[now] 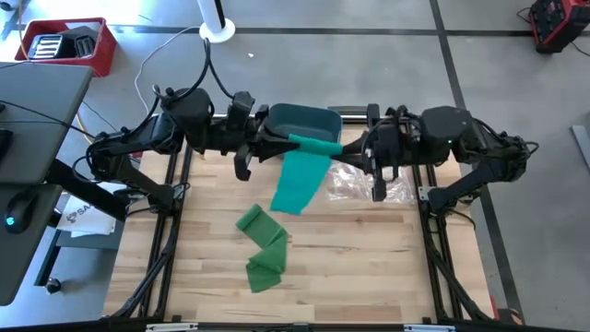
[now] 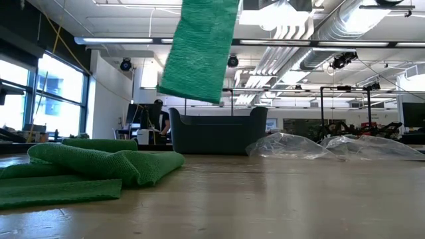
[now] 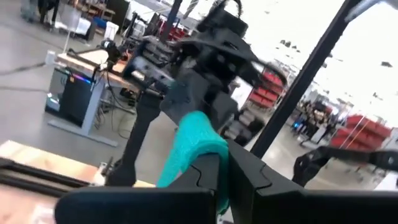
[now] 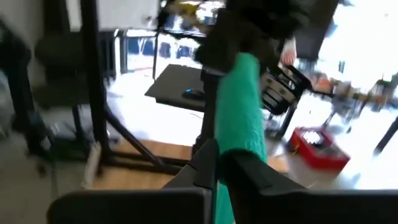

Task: Roll bandage
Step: Roll the blue bandage

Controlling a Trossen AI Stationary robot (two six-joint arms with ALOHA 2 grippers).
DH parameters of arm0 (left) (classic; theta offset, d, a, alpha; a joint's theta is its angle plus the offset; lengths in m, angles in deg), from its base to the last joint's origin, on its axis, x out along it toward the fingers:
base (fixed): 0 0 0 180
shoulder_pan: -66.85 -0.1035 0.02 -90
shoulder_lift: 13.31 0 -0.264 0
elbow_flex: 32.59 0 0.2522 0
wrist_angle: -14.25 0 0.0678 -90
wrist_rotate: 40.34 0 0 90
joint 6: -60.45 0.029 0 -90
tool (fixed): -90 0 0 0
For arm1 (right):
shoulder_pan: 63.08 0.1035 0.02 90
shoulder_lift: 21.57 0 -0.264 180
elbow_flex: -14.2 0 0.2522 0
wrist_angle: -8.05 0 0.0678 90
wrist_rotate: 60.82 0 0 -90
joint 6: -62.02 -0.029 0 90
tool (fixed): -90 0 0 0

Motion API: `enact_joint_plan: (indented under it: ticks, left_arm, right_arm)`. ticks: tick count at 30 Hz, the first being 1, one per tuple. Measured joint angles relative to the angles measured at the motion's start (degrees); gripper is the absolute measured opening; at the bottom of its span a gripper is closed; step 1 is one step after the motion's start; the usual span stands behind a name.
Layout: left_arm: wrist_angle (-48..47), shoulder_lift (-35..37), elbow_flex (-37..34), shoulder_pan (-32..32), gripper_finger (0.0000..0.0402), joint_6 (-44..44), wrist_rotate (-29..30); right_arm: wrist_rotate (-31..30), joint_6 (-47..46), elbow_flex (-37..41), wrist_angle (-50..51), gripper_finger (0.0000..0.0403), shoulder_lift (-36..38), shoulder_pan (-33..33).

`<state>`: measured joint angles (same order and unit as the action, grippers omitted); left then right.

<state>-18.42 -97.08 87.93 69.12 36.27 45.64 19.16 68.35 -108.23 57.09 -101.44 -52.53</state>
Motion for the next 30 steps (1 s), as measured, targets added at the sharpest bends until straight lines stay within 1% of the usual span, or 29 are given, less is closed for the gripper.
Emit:
enact_joint_plan:
  ticks: [5,7,10,12,14,16,19,22,23,24,26,30]
  left_arm:
    - [-0.03,0.00,0.00,1.33,0.0004,11.76,0.28]
    - [-0.09,0.00,0.00,1.85,0.0004,16.97,0.28]
    - [-0.38,0.00,0.00,2.80,0.0004,24.15,0.27]
    - [-0.27,0.00,0.00,3.31,0.0004,27.66,0.19]
    - [-0.37,0.00,0.00,3.58,0.0004,30.32,0.18]
    - [-0.42,0.00,0.00,3.81,0.0004,31.79,0.41]
    - [-0.44,0.00,0.00,3.85,0.0008,30.17,1.38]
    - [-0.74,0.10,0.00,3.89,0.0024,24.50,3.31]
    - [-0.82,0.11,0.00,3.78,0.0031,22.47,3.47]
    - [-0.83,0.11,0.00,3.65,0.0038,20.53,3.50]
    - [-0.84,0.15,0.00,3.30,0.0053,16.36,3.56]
    - [-0.77,0.15,0.00,2.21,0.0076,5.41,3.60]
  right_arm:
    - [0.29,-14.88,0.02,-0.54,0.0062,0.74,-1.47]
    - [2.10,-20.10,0.02,-1.63,0.0080,0.82,-2.37]
    - [7.48,-23.70,0.02,-3.29,0.0100,0.85,-3.30]
    - [10.46,-25.75,0.02,-4.52,0.0105,0.85,-3.77]
    - [11.83,-27.38,0.02,-4.94,0.0106,0.85,-4.16]
    - [12.14,-27.85,0.02,-5.04,0.0098,0.85,-4.20]
    - [11.97,-25.00,0.02,-4.61,0.0065,0.82,-4.19]
    - [12.00,-19.90,0.02,-4.32,0.0019,0.78,-4.16]
    - [11.95,-17.93,0.02,-3.97,0.0010,0.78,-4.18]
    - [11.82,-15.70,0.02,-3.56,0.0007,0.78,-4.18]
    - [11.28,-10.65,0.02,-2.82,0.0014,0.78,-4.15]
    - [10.57,3.90,0.02,-0.28,0.0022,0.78,-3.15]
